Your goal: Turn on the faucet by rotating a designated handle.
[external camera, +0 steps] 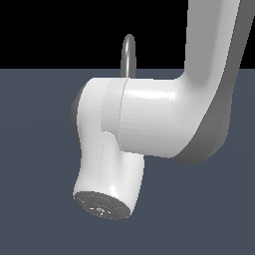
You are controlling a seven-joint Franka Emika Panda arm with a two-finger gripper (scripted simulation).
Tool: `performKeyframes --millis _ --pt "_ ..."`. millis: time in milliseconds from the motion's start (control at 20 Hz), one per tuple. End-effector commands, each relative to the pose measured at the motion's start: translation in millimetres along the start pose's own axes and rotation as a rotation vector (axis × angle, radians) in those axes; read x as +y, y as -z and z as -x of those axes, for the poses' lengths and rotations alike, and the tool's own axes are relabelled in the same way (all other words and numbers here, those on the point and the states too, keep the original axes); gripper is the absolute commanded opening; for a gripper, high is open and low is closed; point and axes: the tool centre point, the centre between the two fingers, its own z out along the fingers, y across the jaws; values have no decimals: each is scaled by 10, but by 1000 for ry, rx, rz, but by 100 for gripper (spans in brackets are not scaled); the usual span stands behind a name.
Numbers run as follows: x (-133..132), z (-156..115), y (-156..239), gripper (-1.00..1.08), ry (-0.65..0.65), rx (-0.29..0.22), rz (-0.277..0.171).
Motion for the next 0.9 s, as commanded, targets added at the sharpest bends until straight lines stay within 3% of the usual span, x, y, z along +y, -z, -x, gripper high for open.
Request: performKeyframes --millis 0,50,100,850 --pt "-283 -20 -71 -100 49 2 72" --pt "-47 2 -1 -100 6 2 -19" --pt "-113 3 0 -100 1 1 -30" --pt "-335 -308 -51 -100 34 1 40"
